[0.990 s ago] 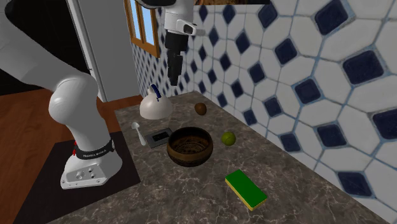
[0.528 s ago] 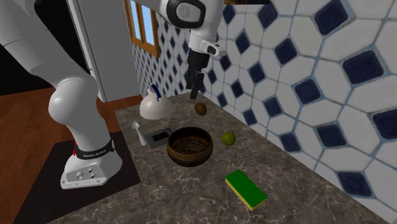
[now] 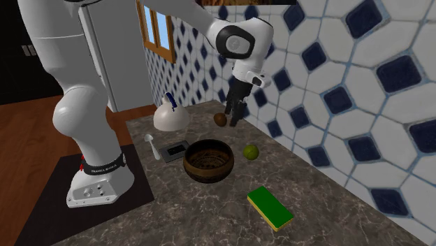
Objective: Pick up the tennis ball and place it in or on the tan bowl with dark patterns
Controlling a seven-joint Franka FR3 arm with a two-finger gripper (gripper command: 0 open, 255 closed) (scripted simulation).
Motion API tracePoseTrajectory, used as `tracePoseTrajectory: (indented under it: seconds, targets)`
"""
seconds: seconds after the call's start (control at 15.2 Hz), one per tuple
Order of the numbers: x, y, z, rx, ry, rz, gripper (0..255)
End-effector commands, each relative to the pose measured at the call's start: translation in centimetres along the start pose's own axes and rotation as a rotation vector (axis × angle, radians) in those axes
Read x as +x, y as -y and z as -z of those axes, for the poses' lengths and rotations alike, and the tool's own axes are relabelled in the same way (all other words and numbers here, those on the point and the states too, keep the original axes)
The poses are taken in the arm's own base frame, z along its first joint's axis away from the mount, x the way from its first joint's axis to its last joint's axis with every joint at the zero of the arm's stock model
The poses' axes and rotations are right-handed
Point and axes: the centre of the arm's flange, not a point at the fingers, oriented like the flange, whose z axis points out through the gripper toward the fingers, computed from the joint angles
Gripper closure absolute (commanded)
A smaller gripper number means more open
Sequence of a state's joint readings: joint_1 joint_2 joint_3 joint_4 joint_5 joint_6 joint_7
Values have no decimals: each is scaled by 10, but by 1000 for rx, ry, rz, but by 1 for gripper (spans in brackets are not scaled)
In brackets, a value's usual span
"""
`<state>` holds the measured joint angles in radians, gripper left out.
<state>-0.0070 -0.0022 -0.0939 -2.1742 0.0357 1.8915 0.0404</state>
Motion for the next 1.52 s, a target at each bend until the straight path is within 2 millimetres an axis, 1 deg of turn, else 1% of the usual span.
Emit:
tracePoseTrajectory:
  seconds: [0.0, 0.66, 0.73, 1.12, 1.19, 1.45]
  targets:
    - [25, -3, -17, 9, 12, -11, 0]
    - [144, -14, -90, 55, 72, -64, 0]
    - [145, -14, -91, 55, 73, -64, 0]
    - [143, -13, -122, 55, 73, -64, 0]
    - [142, -12, -130, 55, 73, -64, 0]
    - [142, -12, -130, 55, 73, -64, 0]
